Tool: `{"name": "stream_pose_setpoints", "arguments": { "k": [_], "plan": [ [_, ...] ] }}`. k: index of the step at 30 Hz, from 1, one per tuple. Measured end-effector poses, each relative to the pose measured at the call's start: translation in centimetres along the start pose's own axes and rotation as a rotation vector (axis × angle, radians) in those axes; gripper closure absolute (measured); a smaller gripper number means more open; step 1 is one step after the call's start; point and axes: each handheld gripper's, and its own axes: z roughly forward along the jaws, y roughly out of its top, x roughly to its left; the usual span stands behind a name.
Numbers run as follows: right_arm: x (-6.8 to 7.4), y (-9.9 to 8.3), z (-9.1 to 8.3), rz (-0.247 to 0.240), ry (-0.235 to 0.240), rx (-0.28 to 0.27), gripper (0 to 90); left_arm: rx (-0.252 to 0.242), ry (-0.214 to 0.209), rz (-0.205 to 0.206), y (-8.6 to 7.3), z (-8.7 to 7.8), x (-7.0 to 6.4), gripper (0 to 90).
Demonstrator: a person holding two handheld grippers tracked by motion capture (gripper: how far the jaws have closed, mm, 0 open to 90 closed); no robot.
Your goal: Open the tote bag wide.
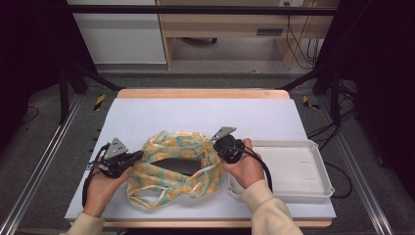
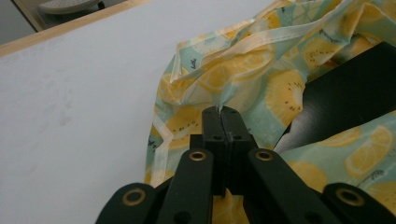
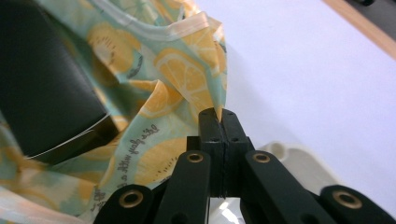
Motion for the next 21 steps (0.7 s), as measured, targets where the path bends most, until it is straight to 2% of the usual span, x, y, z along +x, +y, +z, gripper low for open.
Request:
{"name": "stream_pose_setpoints", "arguments": {
  "k": [2, 5, 7, 10, 12, 14, 16, 17, 19, 20, 21],
  "plan": [
    [-0.4, 0.0, 0.1, 0.006, -0.004, -0.012, 90.0, 0.010, 0.008, 0.033, 0.1, -0.2, 0.1, 90.0],
    [-0.4, 0.2, 0.5, 0.011, 0.027, -0.031, 90.0, 0.037, 0.042, 0.057, -0.1, -0.6, 0.5, 90.0],
    [-0.2, 0.4, 0.6, 0.011, 0.062, -0.047, 90.0, 0.044, 0.044, 0.050, -0.4, -0.7, 0.8, 90.0],
    [0.3, 0.5, 0.6, 0.002, 0.108, -0.071, 90.0, 0.020, 0.018, 0.039, -0.8, -1.1, 1.5, 88.8],
    [0.4, 0.5, 0.5, 0.001, 0.115, -0.072, 90.0, -0.013, 0.013, 0.019, -0.6, -1.7, 1.6, 84.4],
    [0.3, 0.5, 0.5, 0.005, 0.123, -0.075, 90.0, -0.030, 0.028, 0.005, -0.1, -2.5, 1.3, 76.1],
    [0.3, 0.4, 0.5, 0.008, 0.128, -0.078, 90.0, -0.031, 0.047, 0.020, 0.7, -3.3, 1.3, 64.7],
    [0.3, 0.4, 0.5, 0.014, 0.130, -0.081, 90.0, -0.044, 0.046, 0.036, 1.1, -3.7, 1.4, 62.4],
    [0.2, 0.5, 0.5, 0.017, 0.136, -0.087, 90.0, -0.097, 0.015, 0.015, 1.9, -4.3, 1.0, 59.1],
    [0.2, 0.5, 0.6, 0.016, 0.137, -0.089, 90.0, -0.098, -0.019, 0.002, 2.2, -4.4, 0.7, 55.0],
    [0.3, 0.5, 0.6, 0.017, 0.140, -0.089, 90.0, -0.092, -0.037, 0.033, 2.6, -4.3, 0.5, 53.2]
  ]
}}
